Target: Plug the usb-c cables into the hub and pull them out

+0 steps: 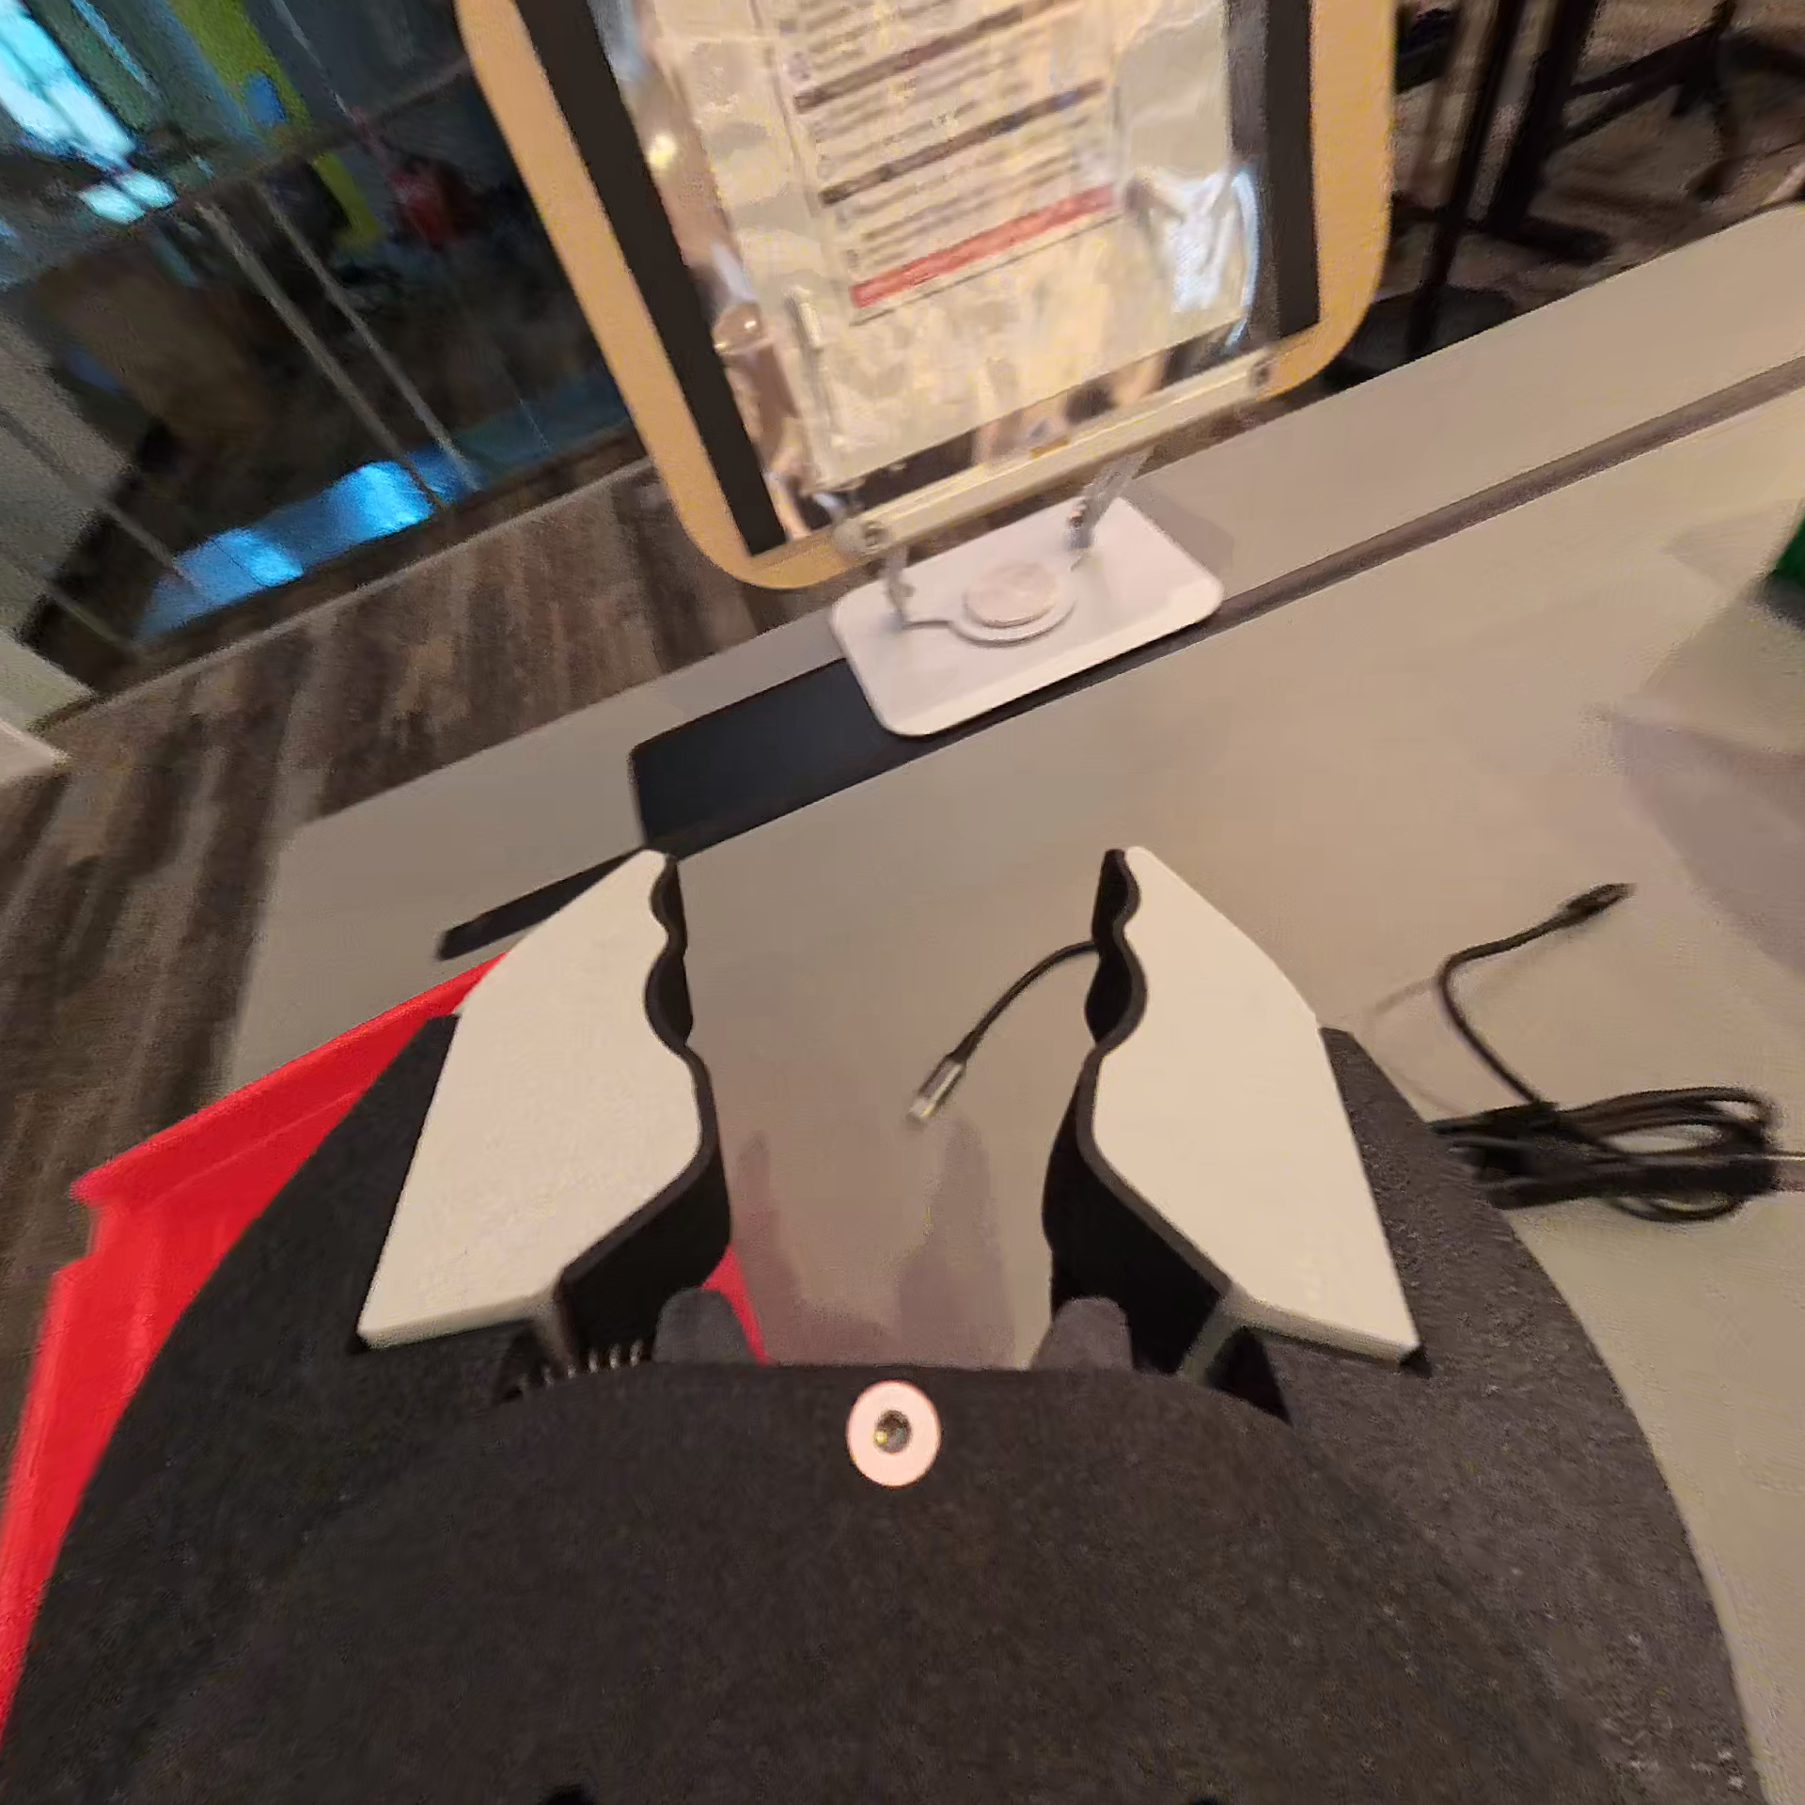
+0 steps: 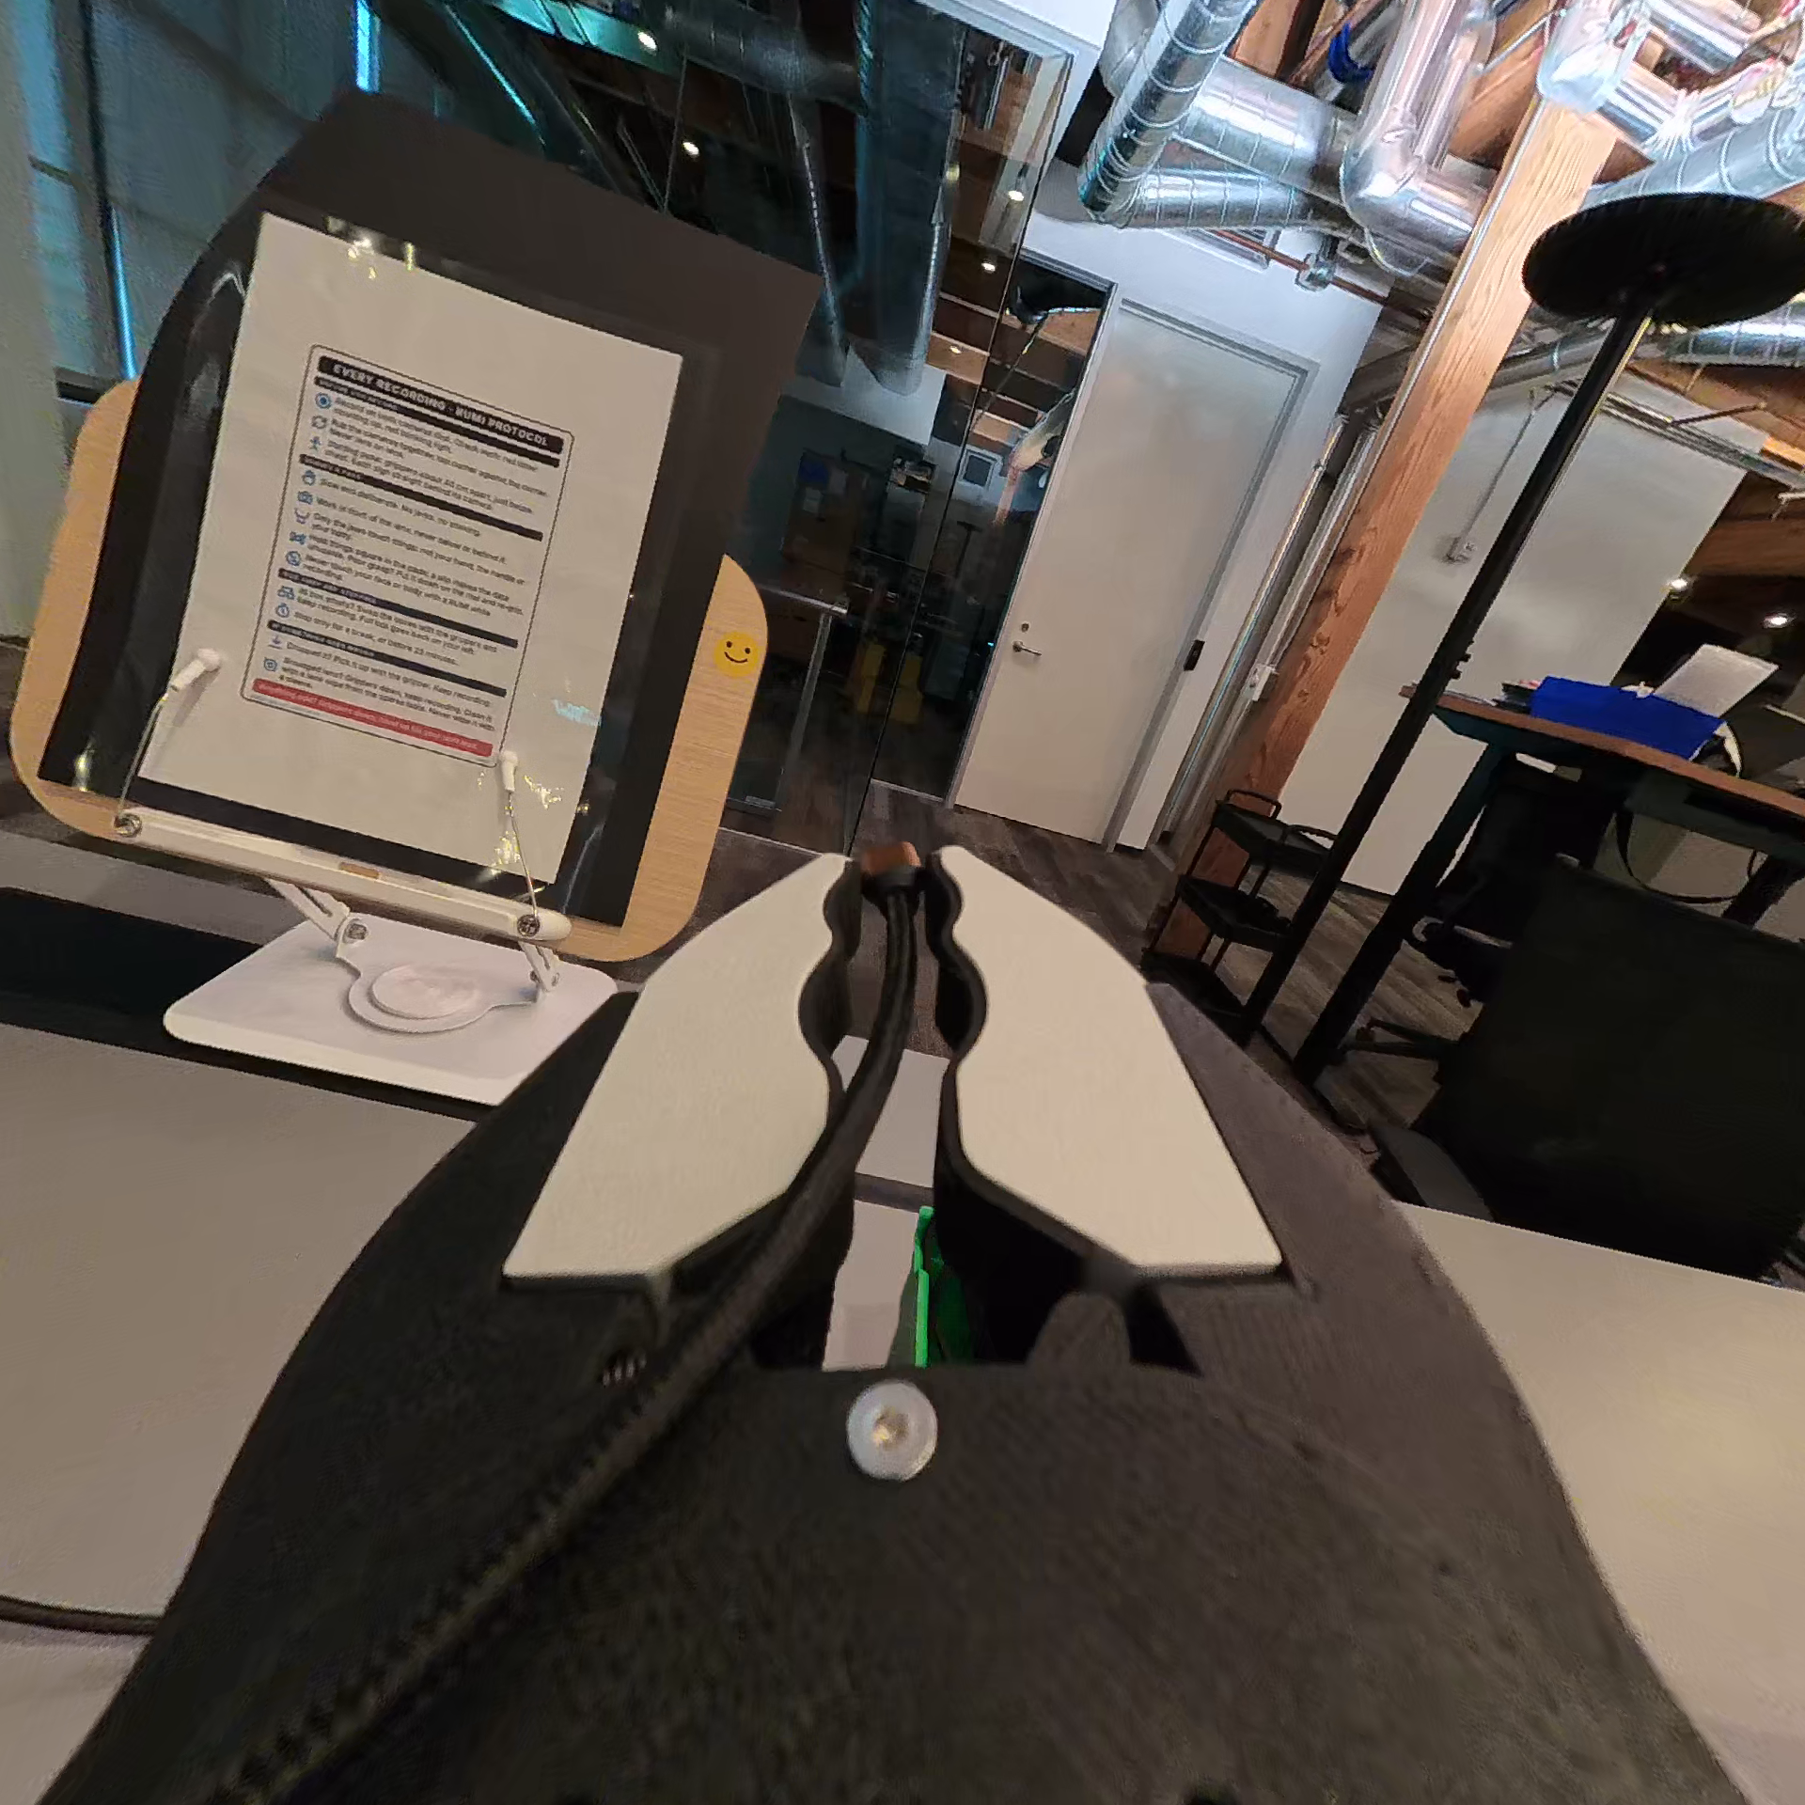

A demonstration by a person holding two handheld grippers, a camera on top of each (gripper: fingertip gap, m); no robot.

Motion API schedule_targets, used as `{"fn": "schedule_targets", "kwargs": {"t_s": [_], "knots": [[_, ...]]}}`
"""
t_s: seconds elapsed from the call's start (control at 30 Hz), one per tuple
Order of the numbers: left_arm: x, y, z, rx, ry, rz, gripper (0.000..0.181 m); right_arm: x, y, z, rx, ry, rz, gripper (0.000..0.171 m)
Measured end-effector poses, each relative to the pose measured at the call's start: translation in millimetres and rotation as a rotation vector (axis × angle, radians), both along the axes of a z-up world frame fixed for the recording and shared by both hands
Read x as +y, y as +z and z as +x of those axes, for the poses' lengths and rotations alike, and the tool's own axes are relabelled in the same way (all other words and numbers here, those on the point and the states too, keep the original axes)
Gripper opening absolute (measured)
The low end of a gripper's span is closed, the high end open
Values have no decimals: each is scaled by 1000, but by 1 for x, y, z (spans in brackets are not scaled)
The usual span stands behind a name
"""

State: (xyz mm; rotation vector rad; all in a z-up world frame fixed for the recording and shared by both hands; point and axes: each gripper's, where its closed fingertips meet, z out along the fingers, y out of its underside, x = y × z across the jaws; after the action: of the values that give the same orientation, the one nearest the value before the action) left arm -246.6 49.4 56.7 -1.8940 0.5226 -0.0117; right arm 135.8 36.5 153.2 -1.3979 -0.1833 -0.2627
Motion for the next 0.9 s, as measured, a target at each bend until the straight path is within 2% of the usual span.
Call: {"fn": "schedule_targets", "kwargs": {"t_s": [0.1,0.2,0.33,0.43,0.9], "knots": [[-5,4,-10,148,137,107,77,2,-2,1,51,49,1,13],[-6,41,-14,315,311,235,78,3,-4,3,83,76,-6,13],[-13,97,5,291,388,358,74,4,-5,7,92,79,-6,13],[-17,119,15,262,400,408,72,5,-7,7,88,81,-11,13],[-8,128,30,228,406,413,75,14,-14,-7,64,110,-23,13]]}}
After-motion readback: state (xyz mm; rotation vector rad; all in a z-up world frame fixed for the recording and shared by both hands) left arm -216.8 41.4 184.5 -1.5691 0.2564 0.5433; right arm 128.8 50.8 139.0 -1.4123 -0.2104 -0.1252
